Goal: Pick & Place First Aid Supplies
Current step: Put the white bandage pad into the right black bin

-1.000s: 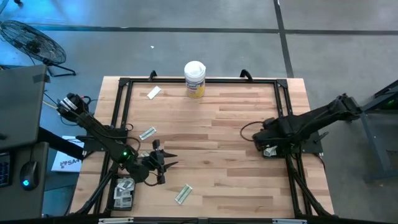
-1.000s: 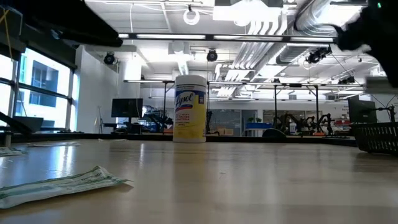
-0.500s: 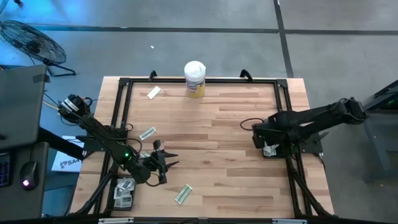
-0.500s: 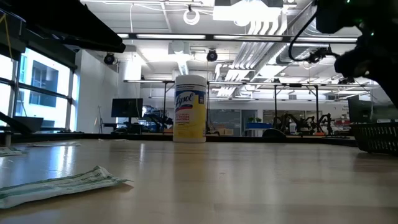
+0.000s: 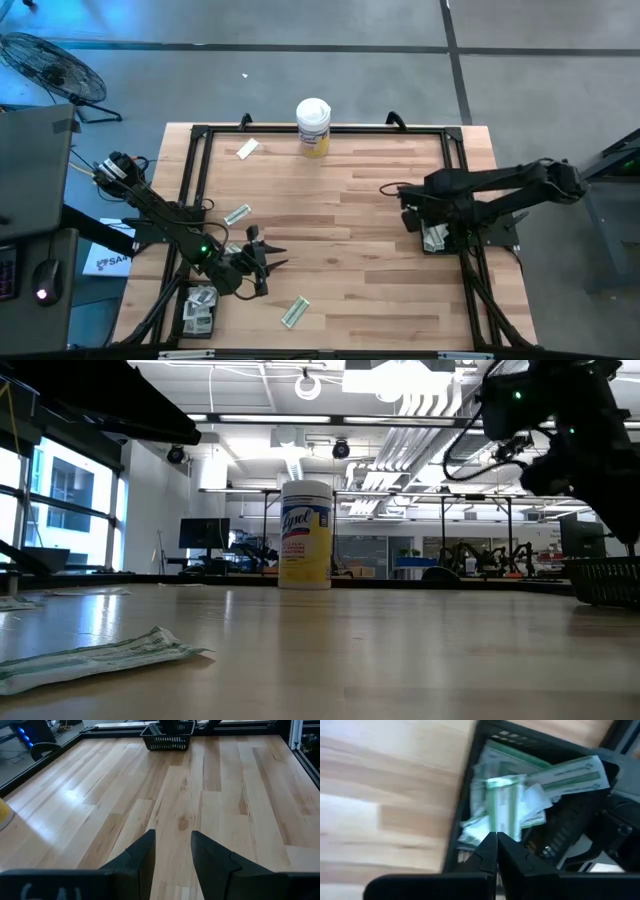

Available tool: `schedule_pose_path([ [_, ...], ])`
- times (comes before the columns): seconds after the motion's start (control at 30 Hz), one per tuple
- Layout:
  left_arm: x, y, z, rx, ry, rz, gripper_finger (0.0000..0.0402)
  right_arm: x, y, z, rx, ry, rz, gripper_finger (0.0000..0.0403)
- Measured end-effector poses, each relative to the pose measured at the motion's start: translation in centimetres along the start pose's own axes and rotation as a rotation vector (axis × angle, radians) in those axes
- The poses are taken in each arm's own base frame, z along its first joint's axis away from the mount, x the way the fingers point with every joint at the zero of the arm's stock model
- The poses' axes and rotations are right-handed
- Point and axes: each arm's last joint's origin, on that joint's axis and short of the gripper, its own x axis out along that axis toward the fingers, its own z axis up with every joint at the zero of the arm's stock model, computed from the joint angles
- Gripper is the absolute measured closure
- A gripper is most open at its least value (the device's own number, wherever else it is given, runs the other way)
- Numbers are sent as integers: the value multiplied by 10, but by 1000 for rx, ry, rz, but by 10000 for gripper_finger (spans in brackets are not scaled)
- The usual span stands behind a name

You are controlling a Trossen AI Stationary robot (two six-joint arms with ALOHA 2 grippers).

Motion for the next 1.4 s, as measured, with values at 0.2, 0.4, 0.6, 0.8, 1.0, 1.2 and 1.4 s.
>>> schedule_pose_path([
  [0.2,0,1,-1,15,13,-2,279,-36,28,-13,-115,-159,192,401],
  [0.4,0,1,-2,15,15,-3,279,-49,86,-44,-414,-557,580,402],
  [0.6,0,1,-2,6,17,-2,279,-27,160,-73,-747,-704,819,402],
  [0.8,0,1,-2,7,18,-1,279,-4,230,-86,-1088,-721,785,402],
  [1.0,0,1,-4,18,31,1,279,25,287,-111,-1436,-741,748,402],
  [1.2,0,1,-4,14,39,-15,279,47,320,-128,-1617,-801,712,402],
  [1.4,0,1,-4,14,40,-18,279,67,331,-118,-1646,-768,684,402],
])
